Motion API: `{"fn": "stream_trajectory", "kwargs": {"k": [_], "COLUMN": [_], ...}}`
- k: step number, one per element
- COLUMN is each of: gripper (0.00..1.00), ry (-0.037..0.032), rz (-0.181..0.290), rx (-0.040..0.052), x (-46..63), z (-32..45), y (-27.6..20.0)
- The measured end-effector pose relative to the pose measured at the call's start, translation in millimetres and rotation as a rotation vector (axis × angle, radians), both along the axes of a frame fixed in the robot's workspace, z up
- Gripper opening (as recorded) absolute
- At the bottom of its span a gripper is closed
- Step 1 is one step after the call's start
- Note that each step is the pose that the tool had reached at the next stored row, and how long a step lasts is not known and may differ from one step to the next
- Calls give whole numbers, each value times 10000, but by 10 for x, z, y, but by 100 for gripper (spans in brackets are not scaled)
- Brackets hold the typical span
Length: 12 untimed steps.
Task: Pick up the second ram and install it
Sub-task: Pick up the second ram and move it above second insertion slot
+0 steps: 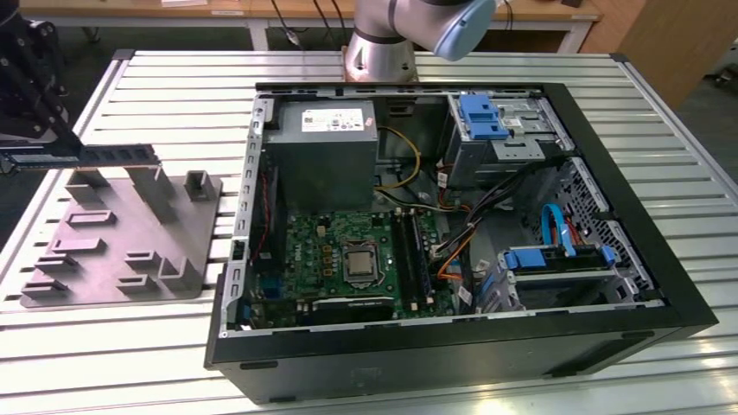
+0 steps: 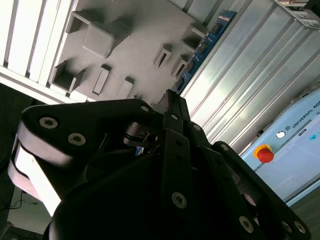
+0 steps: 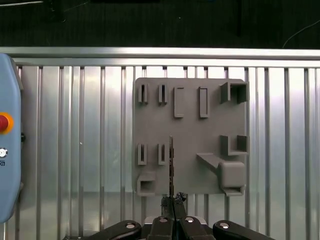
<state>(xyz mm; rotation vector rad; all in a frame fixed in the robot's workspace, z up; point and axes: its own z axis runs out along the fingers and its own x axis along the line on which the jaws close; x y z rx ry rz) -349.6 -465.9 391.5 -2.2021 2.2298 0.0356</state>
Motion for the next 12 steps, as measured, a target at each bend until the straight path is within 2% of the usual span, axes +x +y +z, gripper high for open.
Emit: {"fn": "stream_trajectory", "kwargs": {"k": [12], "gripper": [11], "ry": [1], "rz": [0], "rx": [-1], "x": [320], "z": [1], "y": [0]}}
